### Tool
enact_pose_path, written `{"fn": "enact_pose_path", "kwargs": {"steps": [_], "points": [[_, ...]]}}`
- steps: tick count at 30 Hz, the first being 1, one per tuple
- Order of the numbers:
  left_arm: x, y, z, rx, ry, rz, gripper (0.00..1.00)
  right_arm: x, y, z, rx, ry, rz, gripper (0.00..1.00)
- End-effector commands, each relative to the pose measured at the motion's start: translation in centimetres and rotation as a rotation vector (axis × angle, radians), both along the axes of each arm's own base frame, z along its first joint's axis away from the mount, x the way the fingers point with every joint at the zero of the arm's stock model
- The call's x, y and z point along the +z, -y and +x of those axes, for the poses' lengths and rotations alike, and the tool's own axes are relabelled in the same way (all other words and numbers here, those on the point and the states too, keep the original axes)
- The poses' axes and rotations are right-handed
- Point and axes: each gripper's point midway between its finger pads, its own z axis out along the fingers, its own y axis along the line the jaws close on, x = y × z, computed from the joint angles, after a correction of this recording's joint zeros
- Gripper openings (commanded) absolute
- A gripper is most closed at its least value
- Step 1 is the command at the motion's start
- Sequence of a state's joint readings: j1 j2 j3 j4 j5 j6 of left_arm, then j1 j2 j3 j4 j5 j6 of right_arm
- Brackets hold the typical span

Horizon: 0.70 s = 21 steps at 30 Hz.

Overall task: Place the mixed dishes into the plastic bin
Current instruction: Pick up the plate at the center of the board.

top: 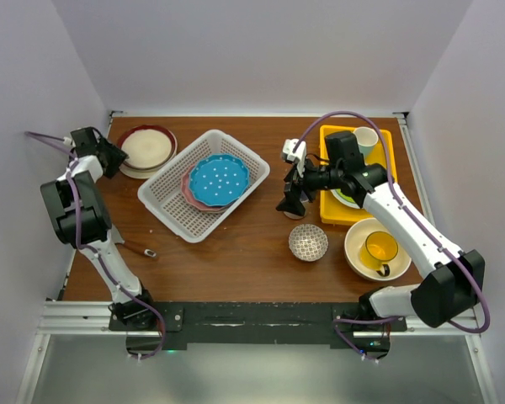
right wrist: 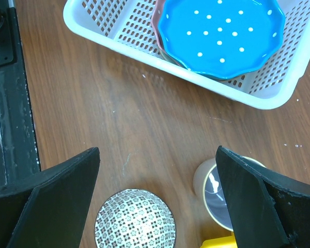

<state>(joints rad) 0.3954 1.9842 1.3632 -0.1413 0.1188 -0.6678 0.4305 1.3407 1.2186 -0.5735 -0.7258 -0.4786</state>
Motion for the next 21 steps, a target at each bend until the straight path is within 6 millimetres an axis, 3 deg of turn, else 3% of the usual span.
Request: {"fn": "enact_pose_path", "kwargs": {"steps": [1,9,21], "points": [[0.53,-0.24,1.59,-0.019,0.011,0.047,0.56,1.16,-0.13,0.0,0.018,0.043,0.033,0.98],[0.45,-0.18,2.28,-0.022,0.013,0.053,0.38,0.98,-0.02,0.03,0.016,0.04,0.031,0.98],[0.42,0.04,2.06,-0.026,0.008,0.054,0.18,1.24,0.18,0.01,0.012,0.047,0.036,0.98]]}}
